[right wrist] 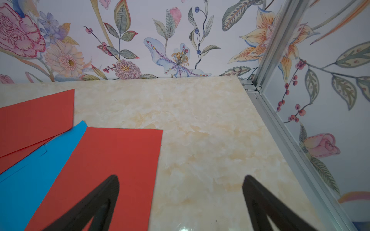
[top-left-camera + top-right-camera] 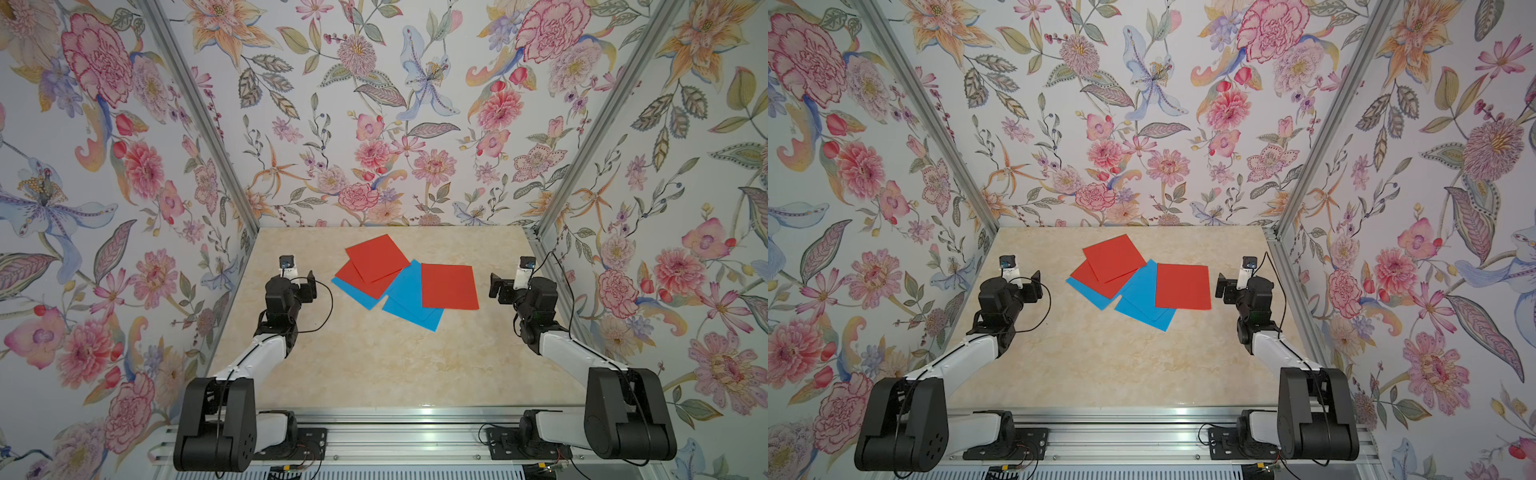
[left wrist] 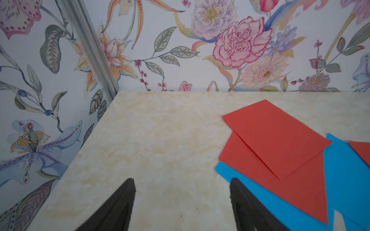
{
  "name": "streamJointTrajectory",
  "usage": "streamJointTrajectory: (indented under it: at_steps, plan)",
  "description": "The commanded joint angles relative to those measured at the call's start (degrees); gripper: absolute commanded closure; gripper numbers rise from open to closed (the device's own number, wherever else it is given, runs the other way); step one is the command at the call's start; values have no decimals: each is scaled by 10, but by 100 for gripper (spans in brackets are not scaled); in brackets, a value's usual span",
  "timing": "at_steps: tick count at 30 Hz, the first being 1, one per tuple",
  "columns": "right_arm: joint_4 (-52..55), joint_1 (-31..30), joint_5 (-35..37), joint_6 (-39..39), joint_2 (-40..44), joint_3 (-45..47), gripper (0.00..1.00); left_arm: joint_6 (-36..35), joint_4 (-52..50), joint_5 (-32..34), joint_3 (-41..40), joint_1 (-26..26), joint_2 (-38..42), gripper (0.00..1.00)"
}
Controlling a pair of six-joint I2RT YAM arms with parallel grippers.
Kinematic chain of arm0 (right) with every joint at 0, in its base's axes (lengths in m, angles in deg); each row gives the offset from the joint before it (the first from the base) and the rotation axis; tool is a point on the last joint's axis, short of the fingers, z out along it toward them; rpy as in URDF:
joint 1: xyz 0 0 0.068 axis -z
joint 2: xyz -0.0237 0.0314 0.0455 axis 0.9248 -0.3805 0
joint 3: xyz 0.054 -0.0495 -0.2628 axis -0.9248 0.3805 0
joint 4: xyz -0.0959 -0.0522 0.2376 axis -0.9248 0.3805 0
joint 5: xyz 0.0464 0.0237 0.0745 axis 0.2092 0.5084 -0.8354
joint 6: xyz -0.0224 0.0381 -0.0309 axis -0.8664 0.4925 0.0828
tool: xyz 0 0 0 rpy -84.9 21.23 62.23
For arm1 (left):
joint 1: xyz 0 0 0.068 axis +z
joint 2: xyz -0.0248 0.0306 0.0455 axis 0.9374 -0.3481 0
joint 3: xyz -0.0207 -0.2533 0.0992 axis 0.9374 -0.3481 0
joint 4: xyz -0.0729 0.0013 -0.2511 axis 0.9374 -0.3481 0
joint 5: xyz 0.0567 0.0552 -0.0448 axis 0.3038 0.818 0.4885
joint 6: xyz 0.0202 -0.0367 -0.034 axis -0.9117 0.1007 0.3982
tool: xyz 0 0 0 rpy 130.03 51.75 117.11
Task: Sort the scattered colored papers by color
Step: Pick up the colored paper from the center of the board.
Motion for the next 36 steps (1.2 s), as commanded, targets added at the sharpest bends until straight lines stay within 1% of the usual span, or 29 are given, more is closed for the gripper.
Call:
streamJointTrajectory:
  at_steps: [1, 4, 8, 9, 10, 13, 17, 21, 24, 26, 31, 36]
  plan:
    - [149, -27, -25, 55, -10, -51, 0, 127, -70, -62, 28, -53, -20, 24]
    - [176, -44, -28, 95, -58, -96, 0, 182, -81, -79, 66, -102, -73, 28]
    - [172, -52, -67, 149, -138, -140, 0, 238, -82, -87, 111, -155, -151, 32]
    - [173, -52, -77, 165, -162, -152, 0, 250, -81, -92, 116, -171, -171, 34]
    - [174, -51, -81, 182, -183, -164, 0, 259, -81, -90, 143, -186, -187, 34]
    - [155, -50, -102, 211, -233, -187, 0, 273, -84, -81, 172, -223, -226, 36]
    - [137, -45, -144, 245, -286, -221, 1, 295, -87, -94, 211, -253, -277, 40]
    - [133, -45, -180, 266, -321, -251, 3, 305, -93, -80, 244, -282, -319, 43]
    - [144, -48, -177, 267, -334, -266, 6, 310, -101, -79, 272, -296, -353, 47]
    - [156, -48, -178, 266, -342, -273, 9, 315, -105, -80, 287, -301, -374, 50]
    - [176, -50, -177, 270, -366, -284, 12, 331, -108, -83, 316, -315, -407, 51]
    - [201, -55, -163, 269, -383, -296, 10, 345, -114, -90, 337, -327, -420, 50]
